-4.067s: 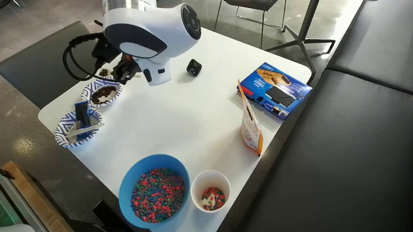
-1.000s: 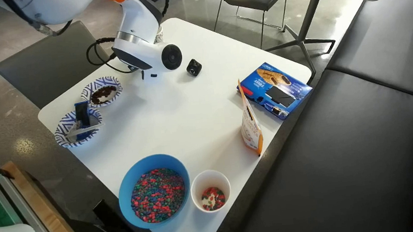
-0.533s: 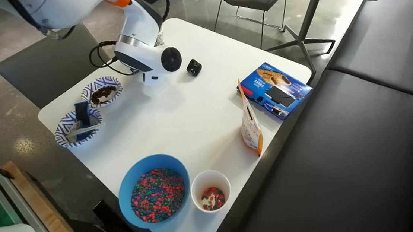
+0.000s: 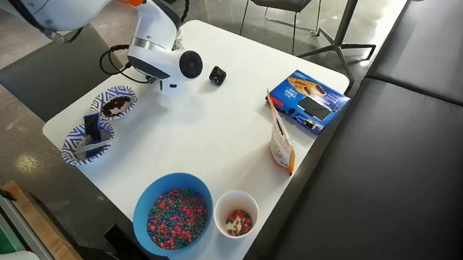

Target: Use the spoon to scoop some of the contents in the bowl and put the spoon on the table

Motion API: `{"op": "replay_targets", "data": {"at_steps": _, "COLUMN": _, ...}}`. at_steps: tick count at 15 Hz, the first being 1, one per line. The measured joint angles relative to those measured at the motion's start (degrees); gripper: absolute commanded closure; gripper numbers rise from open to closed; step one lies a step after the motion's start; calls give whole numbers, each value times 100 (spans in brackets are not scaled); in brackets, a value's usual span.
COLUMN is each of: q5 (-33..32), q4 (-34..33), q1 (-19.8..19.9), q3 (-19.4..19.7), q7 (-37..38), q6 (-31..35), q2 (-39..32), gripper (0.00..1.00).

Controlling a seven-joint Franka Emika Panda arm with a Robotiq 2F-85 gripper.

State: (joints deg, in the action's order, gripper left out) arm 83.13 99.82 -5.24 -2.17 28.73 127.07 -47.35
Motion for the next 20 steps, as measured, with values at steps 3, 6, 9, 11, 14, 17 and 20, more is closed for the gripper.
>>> {"op": "replay_targets", "data": {"at_steps": 3, "q5": -50, "q4": 230, "q1": 16, "q3": 26, "q7": -49, "q6": -21, "q2": 168, "gripper": 0}}
{"op": "replay_targets", "data": {"at_steps": 6, "q5": -165, "q4": 892, "q1": 68, "q3": 116, "q7": -382, "q6": -42, "q2": 732, "gripper": 0}}
{"op": "replay_targets", "data": {"at_steps": 9, "q5": -519, "q4": 1740, "q1": 89, "q3": 363, "q7": -786, "q6": 19, "q2": 1603, "gripper": 0}}
{"op": "replay_targets", "data": {"at_steps": 11, "q5": -1131, "q4": 2295, "q1": 78, "q3": 505, "q7": -808, "q6": 103, "q2": 2244, "gripper": 0}}
{"op": "replay_targets", "data": {"at_steps": 14, "q5": -2157, "q4": 3045, "q1": 2, "q3": 558, "q7": -631, "q6": 321, "q2": 3233, "gripper": 0}}
{"op": "replay_targets", "data": {"at_steps": 17, "q5": -3296, "q4": 3716, "q1": -163, "q3": 429, "q7": -135, "q6": 540, "q2": 4230, "gripper": 0}}
{"op": "replay_targets", "data": {"at_steps": 20, "q5": -4422, "q4": 4320, "q1": -253, "q3": 45, "q7": 530, "q6": 639, "q2": 5171, "gripper": 0}}
